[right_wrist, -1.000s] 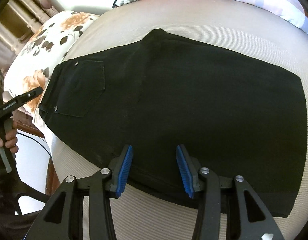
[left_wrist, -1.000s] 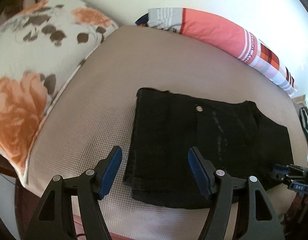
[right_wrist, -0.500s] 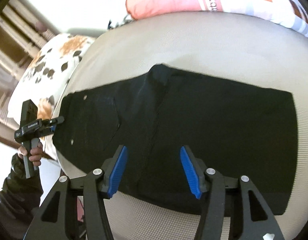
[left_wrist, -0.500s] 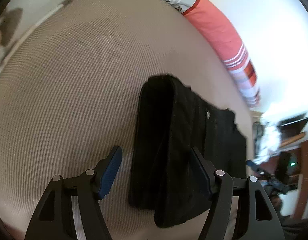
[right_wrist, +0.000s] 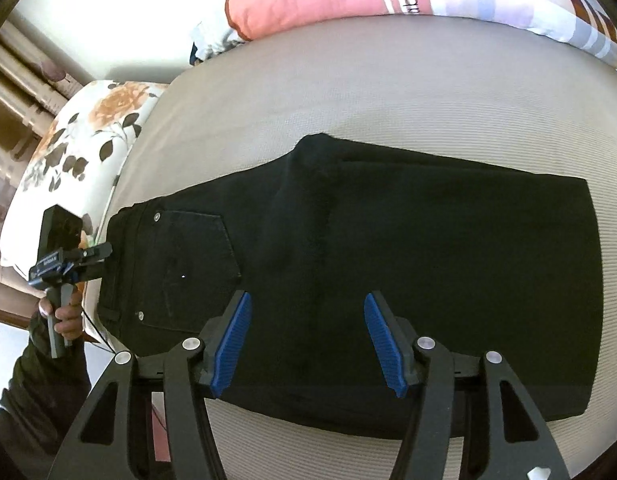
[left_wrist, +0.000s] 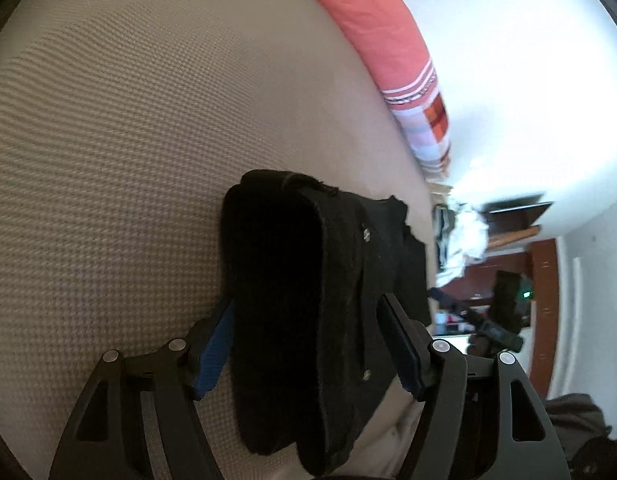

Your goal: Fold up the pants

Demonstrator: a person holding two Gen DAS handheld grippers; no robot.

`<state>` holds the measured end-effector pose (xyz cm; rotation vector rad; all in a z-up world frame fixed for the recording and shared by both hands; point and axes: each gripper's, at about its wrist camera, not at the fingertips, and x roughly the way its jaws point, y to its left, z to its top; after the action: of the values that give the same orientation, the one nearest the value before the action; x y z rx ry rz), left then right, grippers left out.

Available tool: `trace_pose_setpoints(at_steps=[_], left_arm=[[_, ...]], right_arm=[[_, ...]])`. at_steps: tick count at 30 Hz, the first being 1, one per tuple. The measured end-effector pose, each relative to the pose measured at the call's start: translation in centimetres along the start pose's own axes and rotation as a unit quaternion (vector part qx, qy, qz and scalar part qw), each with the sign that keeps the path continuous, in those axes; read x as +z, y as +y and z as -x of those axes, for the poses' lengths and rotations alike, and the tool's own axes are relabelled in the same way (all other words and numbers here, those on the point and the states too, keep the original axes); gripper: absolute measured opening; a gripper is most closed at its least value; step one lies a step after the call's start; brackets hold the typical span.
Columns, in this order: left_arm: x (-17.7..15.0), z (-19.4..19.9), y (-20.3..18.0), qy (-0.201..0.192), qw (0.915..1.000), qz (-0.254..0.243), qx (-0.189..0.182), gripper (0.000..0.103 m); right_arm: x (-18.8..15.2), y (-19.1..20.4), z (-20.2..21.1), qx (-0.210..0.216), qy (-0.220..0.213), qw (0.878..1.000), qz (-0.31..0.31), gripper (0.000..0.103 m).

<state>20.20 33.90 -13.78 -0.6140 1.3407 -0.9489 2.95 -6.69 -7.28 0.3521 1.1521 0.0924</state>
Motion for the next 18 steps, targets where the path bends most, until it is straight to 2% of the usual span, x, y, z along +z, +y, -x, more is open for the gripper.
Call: trace_pose_setpoints(at_steps=[4, 6, 7, 8, 9, 11, 15, 18], left_arm=[[0.2, -1.2, -1.3, 0.001, 0.9994, -0.035, 0.007, 0.068], [0.0, -1.9, -1.9, -0.016, 0.9988, -0.042, 0.02, 0.061], [-0.1, -2.2, -2.2, -0.029, 0.9979, -0.047, 0.035, 0.057], [-0.3, -2.3, -2.4, -0.044, 0.9962, -0.048, 0.058, 0.046], [-0.6, -2.3, -2.6, -0.054, 0.9952, -0.042, 0.07, 0.044], [-1.2, -2.4, -3.2, -0.075, 0.9914, -0.033, 0.102, 0.04], [-2.3, -2.9, -6.1, -0.104, 0.9745, -0.032, 0.196, 0.034], [-2.6, -3.1, -8.3, -0.11, 0.9663, -0.018, 0.232, 0.03]], right_arm=[[0.0, 0.7, -0.1, 0.007, -0.003, 1.0, 0.0, 0.056], [0.0, 1.0, 0.0, 0.01, -0.006, 1.0, 0.002, 0.056], [-0.1, 1.1, 0.1, 0.011, -0.009, 1.0, 0.005, 0.056], [-0.1, 1.2, 0.3, 0.01, -0.013, 1.0, 0.009, 0.056], [-0.2, 1.1, 0.4, 0.01, -0.015, 1.0, 0.01, 0.057], [-0.2, 0.8, 0.9, 0.012, -0.022, 1.0, 0.009, 0.056], [-0.2, -0.9, 2.3, 0.019, -0.043, 0.999, -0.009, 0.057], [-0.4, -2.6, 3.7, 0.017, -0.064, 0.998, -0.021, 0.057]])
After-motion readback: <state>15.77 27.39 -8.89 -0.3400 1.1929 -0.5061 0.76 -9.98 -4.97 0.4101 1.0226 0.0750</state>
